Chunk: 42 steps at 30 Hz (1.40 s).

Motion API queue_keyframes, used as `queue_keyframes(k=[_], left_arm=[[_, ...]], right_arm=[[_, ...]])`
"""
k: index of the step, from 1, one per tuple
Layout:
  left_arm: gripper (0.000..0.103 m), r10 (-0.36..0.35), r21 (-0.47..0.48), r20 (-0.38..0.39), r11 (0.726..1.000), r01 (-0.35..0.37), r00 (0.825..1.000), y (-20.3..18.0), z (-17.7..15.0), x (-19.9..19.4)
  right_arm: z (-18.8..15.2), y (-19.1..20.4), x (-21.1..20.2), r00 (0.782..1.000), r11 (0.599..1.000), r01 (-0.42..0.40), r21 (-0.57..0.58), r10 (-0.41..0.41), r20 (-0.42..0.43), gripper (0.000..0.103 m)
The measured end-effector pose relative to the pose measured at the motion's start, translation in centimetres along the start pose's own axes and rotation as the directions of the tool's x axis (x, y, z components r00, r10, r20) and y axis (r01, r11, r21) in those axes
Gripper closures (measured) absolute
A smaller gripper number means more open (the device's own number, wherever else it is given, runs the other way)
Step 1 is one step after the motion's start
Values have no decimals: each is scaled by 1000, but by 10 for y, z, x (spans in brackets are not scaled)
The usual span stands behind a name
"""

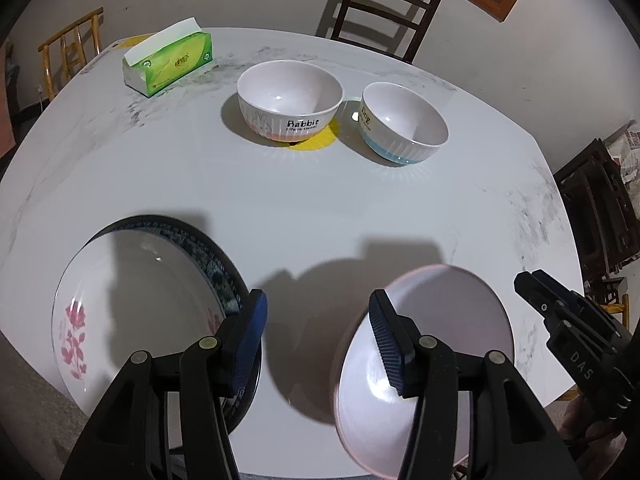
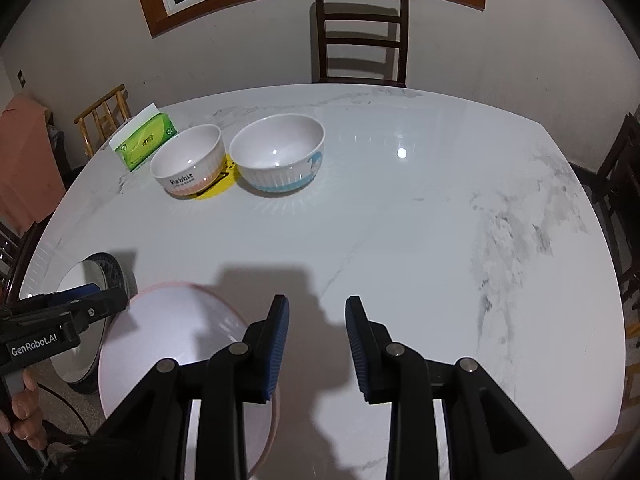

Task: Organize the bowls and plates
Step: 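Lower the pink bowl onto the table and open the left tool, then move the left tool to the white bowl with yellow text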

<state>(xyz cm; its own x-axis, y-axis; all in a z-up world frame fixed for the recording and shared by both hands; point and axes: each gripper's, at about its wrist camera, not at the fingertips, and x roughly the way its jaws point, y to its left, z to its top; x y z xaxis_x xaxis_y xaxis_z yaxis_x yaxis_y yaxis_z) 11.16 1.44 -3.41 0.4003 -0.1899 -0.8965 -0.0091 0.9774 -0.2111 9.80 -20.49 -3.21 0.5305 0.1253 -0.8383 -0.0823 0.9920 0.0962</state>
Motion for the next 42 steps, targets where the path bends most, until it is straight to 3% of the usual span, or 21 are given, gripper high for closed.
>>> queue_keyframes(k=[17, 35, 42], left_arm=[[51, -38, -31, -7, 999, 38, 999, -5, 47, 26], [52, -165, -116, -39, 980, 160, 985, -11, 118, 53], [53, -203, -148, -61, 970, 193, 977, -20, 140, 73]], right_arm=[[45, -23, 35, 996, 996, -86, -9, 85, -16, 73], [136, -29, 94, 984, 986, -168, 23, 169, -64, 73], [152, -23, 126, 983, 987, -153, 48, 157, -97, 73]])
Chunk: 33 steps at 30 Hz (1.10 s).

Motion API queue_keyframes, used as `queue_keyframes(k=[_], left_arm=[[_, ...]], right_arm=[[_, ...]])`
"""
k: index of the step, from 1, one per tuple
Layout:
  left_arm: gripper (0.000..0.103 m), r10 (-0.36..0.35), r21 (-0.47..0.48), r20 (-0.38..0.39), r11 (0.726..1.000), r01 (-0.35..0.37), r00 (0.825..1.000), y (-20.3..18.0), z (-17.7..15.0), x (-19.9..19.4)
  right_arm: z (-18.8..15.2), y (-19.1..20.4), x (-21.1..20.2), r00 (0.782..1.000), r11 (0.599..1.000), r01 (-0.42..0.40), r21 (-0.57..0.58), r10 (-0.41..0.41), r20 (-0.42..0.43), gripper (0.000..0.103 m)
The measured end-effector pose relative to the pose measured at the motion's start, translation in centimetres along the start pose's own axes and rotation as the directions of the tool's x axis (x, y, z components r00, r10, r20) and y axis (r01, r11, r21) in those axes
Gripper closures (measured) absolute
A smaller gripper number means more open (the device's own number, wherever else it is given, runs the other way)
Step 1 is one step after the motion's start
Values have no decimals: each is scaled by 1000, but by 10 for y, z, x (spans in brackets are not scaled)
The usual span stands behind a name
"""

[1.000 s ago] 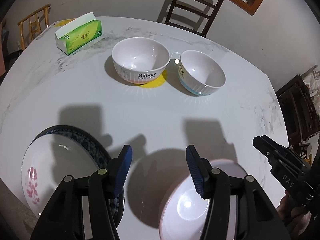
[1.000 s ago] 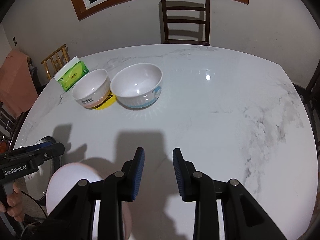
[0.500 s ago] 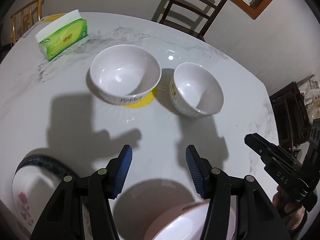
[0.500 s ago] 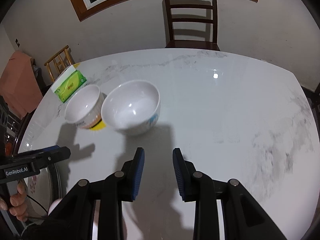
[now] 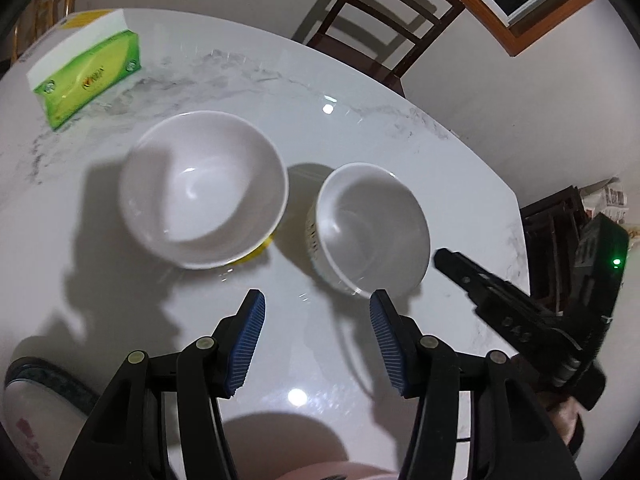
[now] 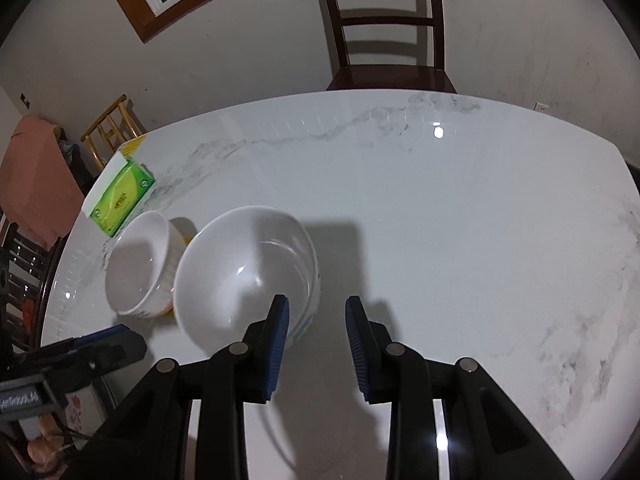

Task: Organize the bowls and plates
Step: 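Move the left tool to the white bowl with yellow text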

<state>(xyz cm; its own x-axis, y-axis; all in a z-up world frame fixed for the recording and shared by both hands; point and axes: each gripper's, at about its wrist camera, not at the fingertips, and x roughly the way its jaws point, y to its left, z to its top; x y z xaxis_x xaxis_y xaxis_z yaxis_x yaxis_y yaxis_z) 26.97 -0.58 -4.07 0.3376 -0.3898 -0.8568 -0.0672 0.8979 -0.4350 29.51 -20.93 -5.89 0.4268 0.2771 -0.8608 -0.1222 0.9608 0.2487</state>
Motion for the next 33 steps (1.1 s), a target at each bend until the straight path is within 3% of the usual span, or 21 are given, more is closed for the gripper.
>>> queue_keyframes(k=[14, 21, 26, 29, 33], left_arm=[[58, 14, -68, -12, 998, -15, 1000, -4, 23, 41], [70, 33, -52, -22, 998, -34, 999, -4, 26, 54], [81, 43, -27, -11, 999, -43, 999, -6, 29, 59], [90, 59, -11, -6, 998, -59, 998, -6, 29, 61], [89, 54, 3, -11, 999, -54, 998, -6, 26, 59]], right_arm=[[15, -6, 35, 999, 1000, 14, 22, -14, -33, 73], [17, 0, 48, 998, 998, 50, -24, -51, -34, 74], [16, 4, 50, 999, 999, 24, -40, -26, -41, 91], [13, 8, 48, 998, 997, 49, -61, -51, -36, 92], [9, 6, 46, 998, 998, 44, -35, -46, -46, 92]])
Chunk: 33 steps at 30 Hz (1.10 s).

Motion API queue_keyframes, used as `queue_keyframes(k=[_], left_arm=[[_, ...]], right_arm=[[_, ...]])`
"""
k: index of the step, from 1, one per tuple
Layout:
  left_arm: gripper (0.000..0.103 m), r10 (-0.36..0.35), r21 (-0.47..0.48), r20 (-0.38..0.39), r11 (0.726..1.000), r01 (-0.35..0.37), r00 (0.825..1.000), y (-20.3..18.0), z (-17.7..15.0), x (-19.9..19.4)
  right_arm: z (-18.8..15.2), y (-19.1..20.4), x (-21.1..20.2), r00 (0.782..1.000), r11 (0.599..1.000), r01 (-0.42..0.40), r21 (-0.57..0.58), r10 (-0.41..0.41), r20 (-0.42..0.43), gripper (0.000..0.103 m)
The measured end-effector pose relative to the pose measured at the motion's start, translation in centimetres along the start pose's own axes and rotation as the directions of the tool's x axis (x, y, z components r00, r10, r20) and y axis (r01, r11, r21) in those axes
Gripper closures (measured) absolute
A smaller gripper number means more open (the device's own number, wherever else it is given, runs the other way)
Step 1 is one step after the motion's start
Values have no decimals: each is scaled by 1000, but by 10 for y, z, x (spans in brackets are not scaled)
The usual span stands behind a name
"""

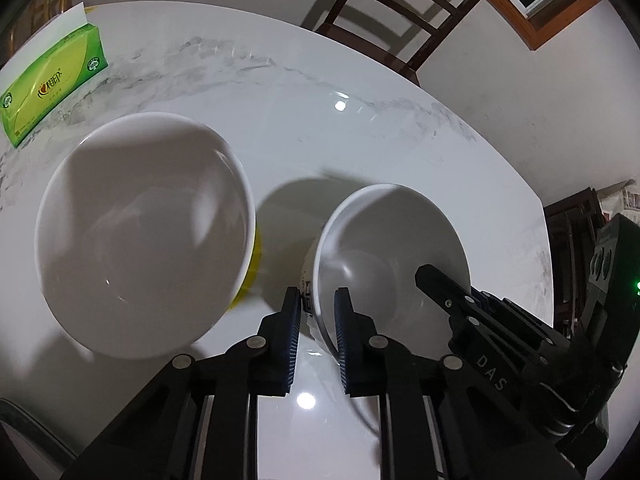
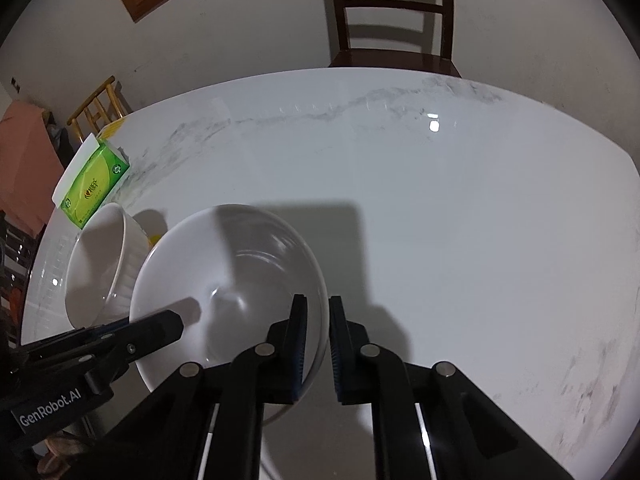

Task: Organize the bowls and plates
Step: 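Move the left tool to the white bowl with yellow text, then grasp the rim of the white bowl with the left tool, then lift and carry the white bowl over the pink bowl with the left tool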

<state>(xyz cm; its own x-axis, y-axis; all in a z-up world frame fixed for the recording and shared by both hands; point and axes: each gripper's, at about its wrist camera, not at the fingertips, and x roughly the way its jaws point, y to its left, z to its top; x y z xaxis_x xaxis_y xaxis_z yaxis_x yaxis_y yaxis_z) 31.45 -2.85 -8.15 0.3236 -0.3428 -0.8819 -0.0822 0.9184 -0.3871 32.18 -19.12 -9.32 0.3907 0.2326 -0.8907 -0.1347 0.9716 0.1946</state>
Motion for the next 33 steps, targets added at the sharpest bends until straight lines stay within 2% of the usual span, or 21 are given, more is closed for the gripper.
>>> queue_keyframes(k=[17, 33], left_arm=[[90, -8, 62, -17, 998, 9, 1000, -12, -18, -20], [91, -10, 111, 17, 994, 8, 1000, -23, -56, -72]], right_arm=[[-35, 6, -35, 1000, 1000, 8, 20, -8, -12, 93], [-66, 29, -96, 1000, 1000, 11, 16, -12, 21, 92]])
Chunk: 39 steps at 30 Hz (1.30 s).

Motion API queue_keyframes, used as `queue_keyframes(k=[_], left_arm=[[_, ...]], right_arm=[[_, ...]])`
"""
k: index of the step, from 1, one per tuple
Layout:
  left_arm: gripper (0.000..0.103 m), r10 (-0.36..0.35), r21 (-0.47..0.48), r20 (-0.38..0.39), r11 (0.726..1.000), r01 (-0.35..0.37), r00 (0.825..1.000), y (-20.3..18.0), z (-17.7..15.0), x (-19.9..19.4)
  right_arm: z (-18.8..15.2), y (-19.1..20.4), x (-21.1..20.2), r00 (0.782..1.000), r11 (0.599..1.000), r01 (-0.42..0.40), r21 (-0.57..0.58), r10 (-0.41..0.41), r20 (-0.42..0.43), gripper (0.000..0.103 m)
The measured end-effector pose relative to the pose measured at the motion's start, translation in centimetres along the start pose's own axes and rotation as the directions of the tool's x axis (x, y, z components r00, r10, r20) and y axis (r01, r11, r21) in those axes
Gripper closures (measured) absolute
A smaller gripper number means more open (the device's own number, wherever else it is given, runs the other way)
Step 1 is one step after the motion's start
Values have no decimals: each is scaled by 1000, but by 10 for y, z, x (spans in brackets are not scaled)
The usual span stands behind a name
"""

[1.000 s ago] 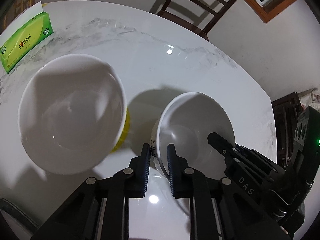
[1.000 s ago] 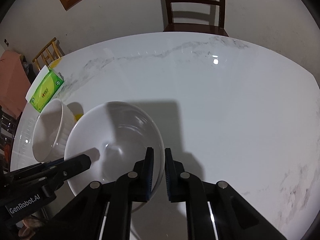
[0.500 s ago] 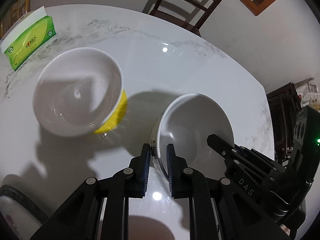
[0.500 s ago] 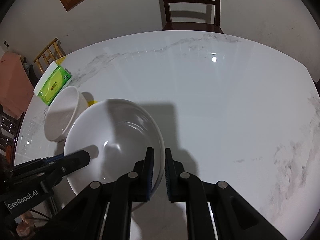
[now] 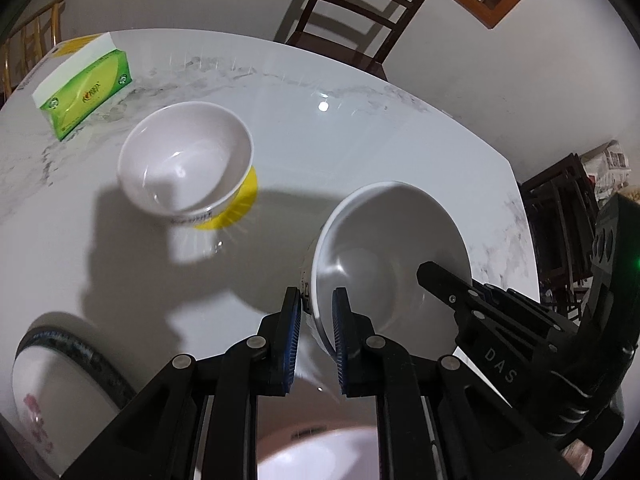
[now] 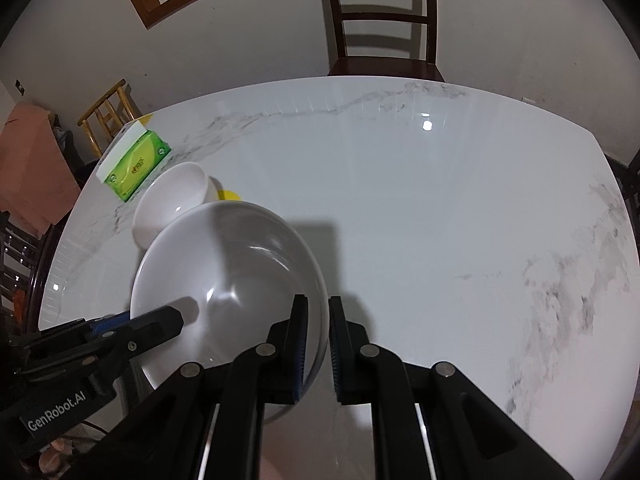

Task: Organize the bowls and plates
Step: 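Lift and carry the white bowl over the pink bowl with the left tool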

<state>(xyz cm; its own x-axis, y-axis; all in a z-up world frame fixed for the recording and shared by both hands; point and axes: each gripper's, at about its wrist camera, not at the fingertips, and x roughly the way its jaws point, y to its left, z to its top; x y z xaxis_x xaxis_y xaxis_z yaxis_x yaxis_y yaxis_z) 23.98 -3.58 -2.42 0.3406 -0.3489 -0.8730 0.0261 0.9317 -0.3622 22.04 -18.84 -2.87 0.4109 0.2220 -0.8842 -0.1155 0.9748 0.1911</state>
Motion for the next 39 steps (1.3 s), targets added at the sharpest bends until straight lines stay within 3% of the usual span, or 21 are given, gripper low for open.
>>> queue_keyframes(k=[21, 31, 39], left_arm=[[91, 3, 19, 27, 1000, -4, 1000, 11, -85, -66], [91, -5, 7, -4, 1000, 5, 1000, 18, -129, -70], [91, 5, 6, -36, 1000, -5, 999, 21, -144, -59]], right_arm=[[-84, 42, -63, 1000, 998, -9, -56, 9, 4, 92], [-121, 51, -67, 1000, 998, -4, -63, 2, -25, 92], [-141, 45, -51, 997, 999, -10, -38, 7, -75, 92]])
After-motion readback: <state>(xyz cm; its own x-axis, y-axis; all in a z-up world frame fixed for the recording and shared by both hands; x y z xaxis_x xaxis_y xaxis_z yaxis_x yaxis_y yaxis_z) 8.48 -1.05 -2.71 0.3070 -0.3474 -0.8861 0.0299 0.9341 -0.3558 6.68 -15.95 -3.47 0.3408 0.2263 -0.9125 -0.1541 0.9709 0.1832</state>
